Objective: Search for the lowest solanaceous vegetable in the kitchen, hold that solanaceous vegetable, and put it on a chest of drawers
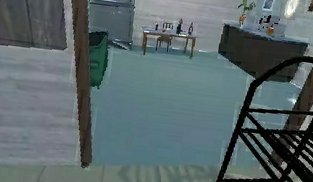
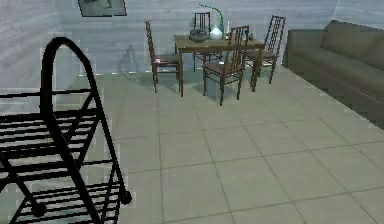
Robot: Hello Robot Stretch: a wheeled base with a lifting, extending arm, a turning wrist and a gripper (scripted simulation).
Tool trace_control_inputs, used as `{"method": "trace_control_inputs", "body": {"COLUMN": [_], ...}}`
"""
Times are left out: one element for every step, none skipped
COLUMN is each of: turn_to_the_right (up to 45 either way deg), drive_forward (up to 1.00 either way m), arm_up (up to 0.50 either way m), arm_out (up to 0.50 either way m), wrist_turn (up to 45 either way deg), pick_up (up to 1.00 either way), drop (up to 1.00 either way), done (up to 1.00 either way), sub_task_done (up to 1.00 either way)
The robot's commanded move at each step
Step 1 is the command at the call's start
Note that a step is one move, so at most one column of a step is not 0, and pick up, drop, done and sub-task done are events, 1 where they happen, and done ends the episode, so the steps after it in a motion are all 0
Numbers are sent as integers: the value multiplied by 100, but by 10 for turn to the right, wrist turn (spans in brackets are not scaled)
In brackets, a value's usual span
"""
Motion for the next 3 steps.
{"method": "trace_control_inputs", "body": {"turn_to_the_right": [0,-120,0], "drive_forward": [100,0,20], "arm_up": [0,0,0], "arm_out": [0,0,0], "wrist_turn": [0,0,0], "pick_up": [0,0,0], "drop": [0,0,0], "done": [0,0,0], "sub_task_done": [0,0,0]}}
